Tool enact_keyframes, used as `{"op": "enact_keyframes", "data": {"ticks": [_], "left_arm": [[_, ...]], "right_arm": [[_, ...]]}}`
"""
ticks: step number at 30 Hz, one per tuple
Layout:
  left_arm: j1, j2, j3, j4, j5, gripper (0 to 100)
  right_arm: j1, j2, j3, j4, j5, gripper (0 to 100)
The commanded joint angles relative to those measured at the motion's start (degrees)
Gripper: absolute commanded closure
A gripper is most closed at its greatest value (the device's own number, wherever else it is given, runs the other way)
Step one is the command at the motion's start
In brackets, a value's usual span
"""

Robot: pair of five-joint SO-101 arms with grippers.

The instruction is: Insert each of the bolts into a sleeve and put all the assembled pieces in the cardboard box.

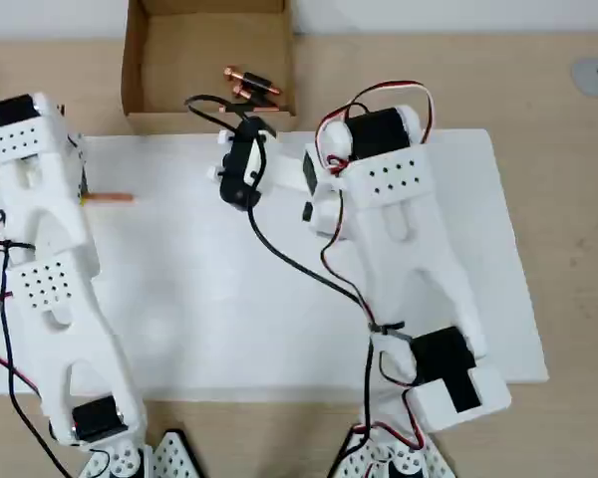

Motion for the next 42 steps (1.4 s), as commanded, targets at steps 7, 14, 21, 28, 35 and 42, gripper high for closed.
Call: {"op": "enact_keyframes", "data": {"ticks": [7,14,21,28,35,42], "left_arm": [[2.1,-23.5,5.4,0.6,-10.8,99],[2.6,-42.6,16.4,0.6,-20.7,99],[9.8,-65.1,21.1,0.6,-31.2,99],[15.9,-79.5,28.7,0.5,-38.3,99],[16.0,-89.3,30.9,0.5,-46.9,99],[16.1,-92.7,40.0,0.5,-47.7,99]], "right_arm": [[0.8,-1.1,-24.3,0.5,-4.7,98.7],[0.8,-1.1,-44.9,0.7,-7.8,98.7],[2.2,-8.0,-59.0,0.9,-14.2,98.7],[1.9,-25.7,-41.6,0.9,-22.8,98.7],[-4.1,-49.5,-2.0,0.4,-28.3,98.7],[-11.2,-69.4,31.3,-13.5,-28.6,98.7]]}}
